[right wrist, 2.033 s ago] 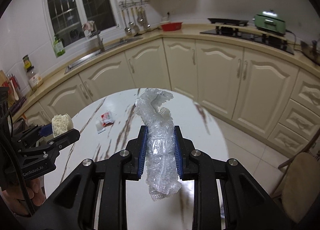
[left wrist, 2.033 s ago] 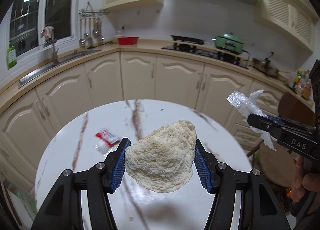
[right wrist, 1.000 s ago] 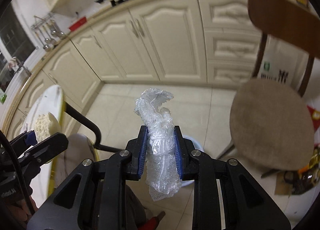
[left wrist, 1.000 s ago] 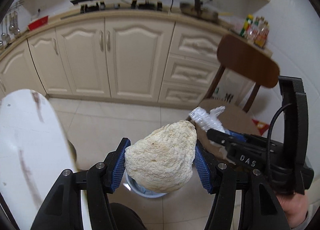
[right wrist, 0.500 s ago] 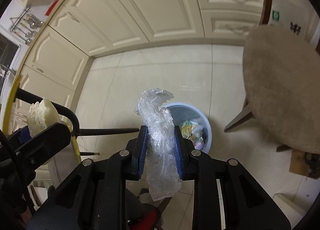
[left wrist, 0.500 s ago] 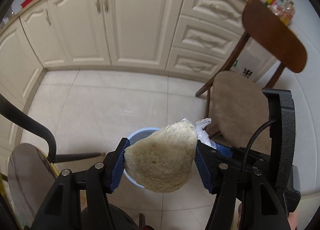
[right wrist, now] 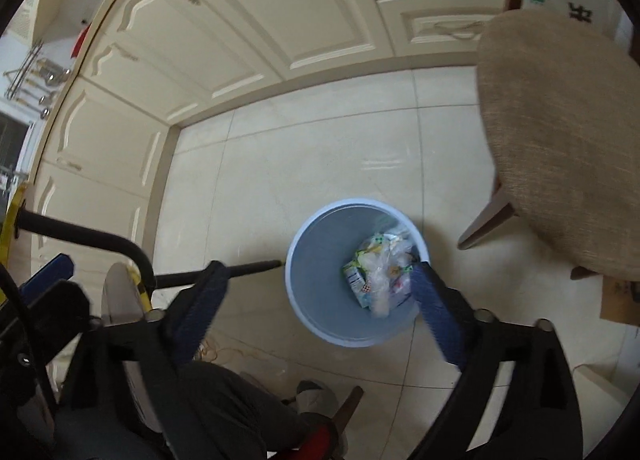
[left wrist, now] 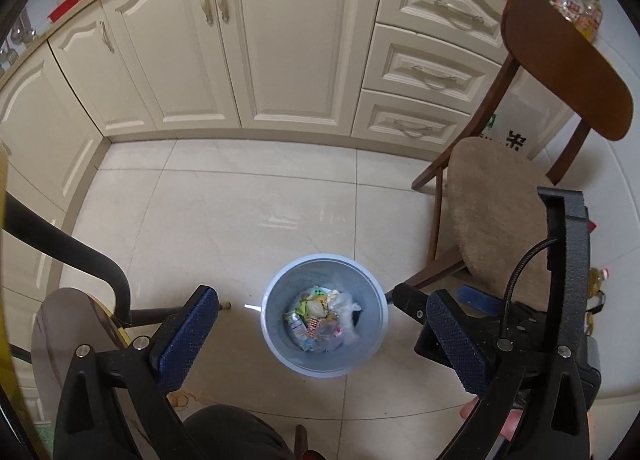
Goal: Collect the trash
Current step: 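Bring both open tools back over the table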
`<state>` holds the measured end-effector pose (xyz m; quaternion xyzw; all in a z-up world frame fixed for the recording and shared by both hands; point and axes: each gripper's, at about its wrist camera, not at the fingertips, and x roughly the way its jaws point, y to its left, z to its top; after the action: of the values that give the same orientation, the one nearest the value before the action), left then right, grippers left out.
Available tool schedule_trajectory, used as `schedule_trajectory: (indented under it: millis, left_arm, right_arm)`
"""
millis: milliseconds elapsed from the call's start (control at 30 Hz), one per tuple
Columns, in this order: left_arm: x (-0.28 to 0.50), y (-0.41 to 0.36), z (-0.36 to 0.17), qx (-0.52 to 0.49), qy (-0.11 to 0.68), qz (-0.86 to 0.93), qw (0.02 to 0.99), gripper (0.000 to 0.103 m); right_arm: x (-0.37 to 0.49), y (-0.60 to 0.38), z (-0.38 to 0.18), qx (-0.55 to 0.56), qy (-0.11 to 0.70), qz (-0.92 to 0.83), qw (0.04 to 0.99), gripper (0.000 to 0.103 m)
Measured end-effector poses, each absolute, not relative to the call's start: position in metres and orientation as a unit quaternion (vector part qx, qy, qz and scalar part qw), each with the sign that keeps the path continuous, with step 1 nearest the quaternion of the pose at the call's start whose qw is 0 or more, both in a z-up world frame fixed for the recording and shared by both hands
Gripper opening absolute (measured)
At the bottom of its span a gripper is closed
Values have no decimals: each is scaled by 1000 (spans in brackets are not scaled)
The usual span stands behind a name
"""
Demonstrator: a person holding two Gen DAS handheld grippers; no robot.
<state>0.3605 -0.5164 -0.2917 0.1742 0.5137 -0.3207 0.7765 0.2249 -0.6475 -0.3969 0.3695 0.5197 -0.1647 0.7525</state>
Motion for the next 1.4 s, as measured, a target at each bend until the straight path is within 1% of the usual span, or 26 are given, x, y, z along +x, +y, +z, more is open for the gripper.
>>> schedule_trajectory:
  millis: [33,267,533,767,1000,1267,1400]
  left_arm:
    - [356,-507,-287,175,510,-323,778,102]
    - [333,-485,-260,165,492,-336,786,102]
    - [304,-420,-206,135,450,-350,810,102]
    - [276,-321,-154,86,398,-334,850,102]
    - [241,-205,-115,46,354,-302,884,102]
    - [192,-81,-84,17,311,-255,915,102]
    - [170,-35,-78,10,300,-231,926,102]
  right_arm:
    - [222,-649,-396,372,518,-171,751,103]
    - [206,-652,-368,380,495,-200,756,103]
    - [196,-638,-301,366,452,-214,785,103]
    - [203,-595,-224,330,406,-195,829,103]
    - [230,-517,-156,271,379,-145,873,103]
    - [261,-417,-106,198,362,-84,907,103]
    - [273,-371,-86,172,350,-58,919,103]
